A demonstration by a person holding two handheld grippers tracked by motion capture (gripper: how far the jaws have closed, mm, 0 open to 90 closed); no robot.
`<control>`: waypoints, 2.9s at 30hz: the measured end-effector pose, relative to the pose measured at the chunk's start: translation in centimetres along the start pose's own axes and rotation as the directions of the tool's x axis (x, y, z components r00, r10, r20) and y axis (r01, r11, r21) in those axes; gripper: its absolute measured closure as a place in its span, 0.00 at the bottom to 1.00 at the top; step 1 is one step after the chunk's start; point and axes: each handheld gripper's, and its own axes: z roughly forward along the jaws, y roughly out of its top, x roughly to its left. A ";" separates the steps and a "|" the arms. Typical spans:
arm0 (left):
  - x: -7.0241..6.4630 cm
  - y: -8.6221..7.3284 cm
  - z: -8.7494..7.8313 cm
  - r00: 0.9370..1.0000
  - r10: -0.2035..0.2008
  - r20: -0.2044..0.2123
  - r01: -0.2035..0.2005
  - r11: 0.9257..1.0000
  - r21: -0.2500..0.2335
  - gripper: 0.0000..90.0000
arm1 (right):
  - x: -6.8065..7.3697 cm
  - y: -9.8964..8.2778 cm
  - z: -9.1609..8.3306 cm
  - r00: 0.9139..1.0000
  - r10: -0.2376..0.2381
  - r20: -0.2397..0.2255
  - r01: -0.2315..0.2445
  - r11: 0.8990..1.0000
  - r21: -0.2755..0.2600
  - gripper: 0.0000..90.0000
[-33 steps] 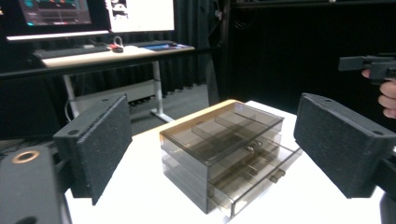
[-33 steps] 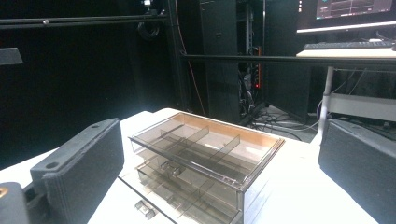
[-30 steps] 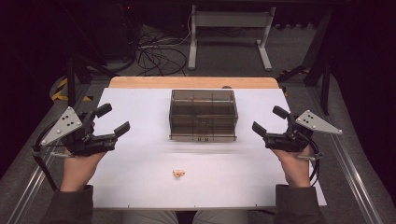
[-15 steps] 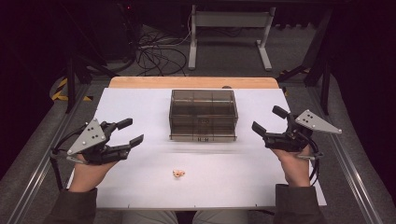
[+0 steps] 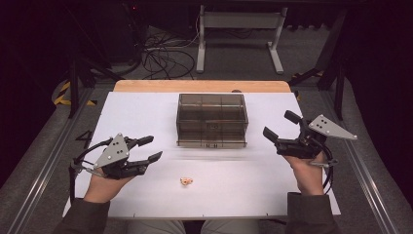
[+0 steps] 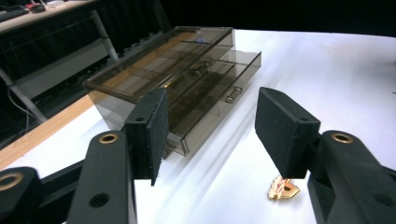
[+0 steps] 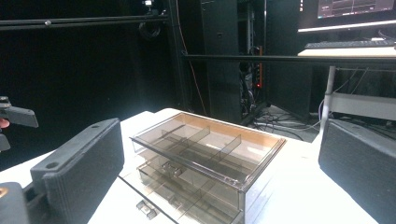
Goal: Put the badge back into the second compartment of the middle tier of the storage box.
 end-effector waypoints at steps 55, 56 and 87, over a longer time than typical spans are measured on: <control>-6.1 -4.9 5.4 0.970 0.143 0.197 -0.182 0.963 0.199 0.63 | 0.1 0.1 -0.1 1.000 0.003 -0.008 -0.003 1.000 -0.004 0.01; -6.3 -4.9 5.5 0.968 0.154 0.200 -0.195 0.960 0.204 0.63 | 0.1 0.1 -0.1 1.000 0.003 -0.007 -0.003 1.000 -0.003 0.01; -8.6 -6.2 8.8 0.877 0.443 0.186 -0.480 0.817 0.320 0.82 | 0.1 0.1 -0.3 1.000 0.006 -0.004 -0.006 1.000 -0.006 0.01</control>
